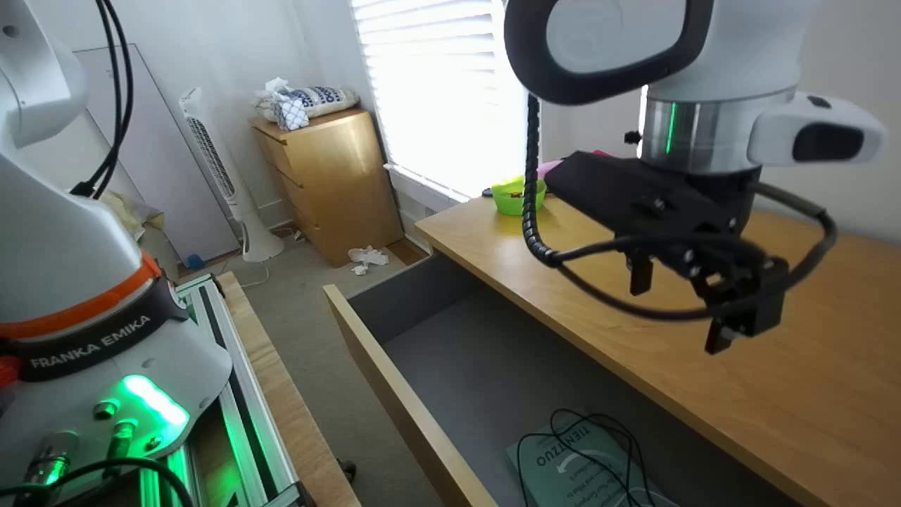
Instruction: Put the cable inside the drawer
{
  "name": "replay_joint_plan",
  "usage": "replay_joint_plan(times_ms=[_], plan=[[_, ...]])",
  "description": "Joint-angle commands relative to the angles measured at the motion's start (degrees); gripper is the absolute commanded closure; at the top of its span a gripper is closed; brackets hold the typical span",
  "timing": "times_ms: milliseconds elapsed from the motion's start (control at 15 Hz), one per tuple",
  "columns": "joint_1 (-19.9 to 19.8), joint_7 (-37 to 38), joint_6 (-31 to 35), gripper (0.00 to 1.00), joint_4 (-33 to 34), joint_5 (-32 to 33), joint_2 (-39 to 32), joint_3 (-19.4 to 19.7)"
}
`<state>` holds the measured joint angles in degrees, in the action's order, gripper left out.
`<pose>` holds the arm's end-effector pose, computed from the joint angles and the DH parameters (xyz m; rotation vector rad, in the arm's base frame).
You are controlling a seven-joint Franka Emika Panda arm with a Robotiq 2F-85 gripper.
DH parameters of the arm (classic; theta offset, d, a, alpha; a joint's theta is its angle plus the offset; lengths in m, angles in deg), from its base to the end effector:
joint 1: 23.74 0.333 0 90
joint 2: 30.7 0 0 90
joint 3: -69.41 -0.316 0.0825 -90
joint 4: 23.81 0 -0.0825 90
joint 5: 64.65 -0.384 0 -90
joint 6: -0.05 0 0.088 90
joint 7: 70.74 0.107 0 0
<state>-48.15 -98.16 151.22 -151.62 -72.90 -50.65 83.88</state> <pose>0.4293 -0.3522 0.2258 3.0542 -0.4711 0.0877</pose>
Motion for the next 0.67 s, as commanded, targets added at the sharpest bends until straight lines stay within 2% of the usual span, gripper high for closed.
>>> replay_joint_plan(times_ms=[0, 200, 333, 400, 467, 600], plan=[[3.9, 3.4, -4.9, 0.0, -1.0, 11.3, 6.3, 1.6], [5.5, 3.4, -9.1, 0.0, -0.1, 17.2, 10.5, 1.2], [5.8, -0.4, -9.6, 0.0, 0.4, 17.9, 12.5, 0.0], [5.2, -6.1, -8.6, 0.0, 0.6, 14.8, 12.9, -1.4], [5.7, -0.5, -8.1, 0.0, 1.1, 15.9, 11.2, -0.2], [5.9, -3.5, -8.1, 0.0, 1.2, 15.7, 12.4, -0.9]])
